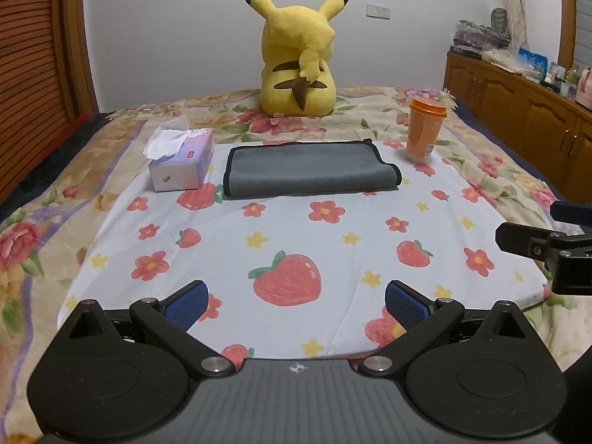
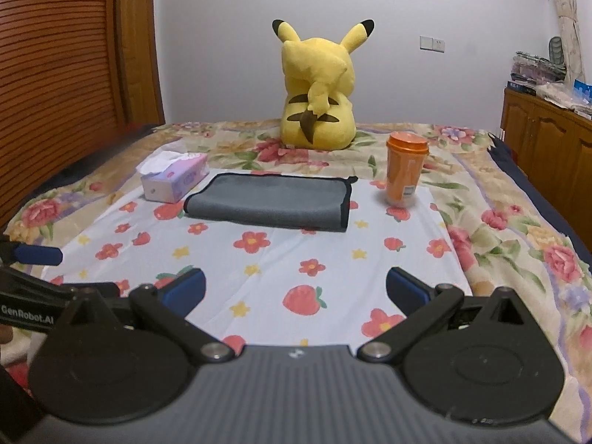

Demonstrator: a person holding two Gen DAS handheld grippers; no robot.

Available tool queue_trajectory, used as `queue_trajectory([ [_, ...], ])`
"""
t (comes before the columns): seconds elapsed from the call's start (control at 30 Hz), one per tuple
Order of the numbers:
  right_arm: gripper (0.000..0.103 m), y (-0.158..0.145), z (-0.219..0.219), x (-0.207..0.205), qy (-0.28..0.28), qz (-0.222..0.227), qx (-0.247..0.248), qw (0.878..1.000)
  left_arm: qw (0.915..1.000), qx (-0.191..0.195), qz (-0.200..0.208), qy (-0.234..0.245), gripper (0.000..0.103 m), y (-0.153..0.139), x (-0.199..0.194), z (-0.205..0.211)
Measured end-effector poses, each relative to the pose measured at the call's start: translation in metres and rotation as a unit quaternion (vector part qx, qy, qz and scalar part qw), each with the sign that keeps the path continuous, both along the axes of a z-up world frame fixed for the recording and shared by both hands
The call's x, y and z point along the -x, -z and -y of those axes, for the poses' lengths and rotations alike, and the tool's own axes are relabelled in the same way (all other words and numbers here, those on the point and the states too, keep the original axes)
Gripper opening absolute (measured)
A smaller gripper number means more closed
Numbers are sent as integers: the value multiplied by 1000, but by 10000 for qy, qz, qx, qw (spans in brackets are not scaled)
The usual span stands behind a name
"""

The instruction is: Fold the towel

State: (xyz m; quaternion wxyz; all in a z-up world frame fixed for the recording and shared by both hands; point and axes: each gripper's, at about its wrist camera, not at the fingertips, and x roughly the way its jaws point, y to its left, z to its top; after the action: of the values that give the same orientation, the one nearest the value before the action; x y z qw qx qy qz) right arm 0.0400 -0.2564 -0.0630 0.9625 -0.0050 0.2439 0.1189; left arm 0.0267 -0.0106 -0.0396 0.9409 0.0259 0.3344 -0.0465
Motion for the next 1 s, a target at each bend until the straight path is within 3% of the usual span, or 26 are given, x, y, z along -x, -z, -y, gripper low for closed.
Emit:
queue_trajectory([
  [1.0, 103, -1, 1, 14, 243, 540, 192, 9981, 9953, 17, 930, -269, 103, -18, 22, -8],
])
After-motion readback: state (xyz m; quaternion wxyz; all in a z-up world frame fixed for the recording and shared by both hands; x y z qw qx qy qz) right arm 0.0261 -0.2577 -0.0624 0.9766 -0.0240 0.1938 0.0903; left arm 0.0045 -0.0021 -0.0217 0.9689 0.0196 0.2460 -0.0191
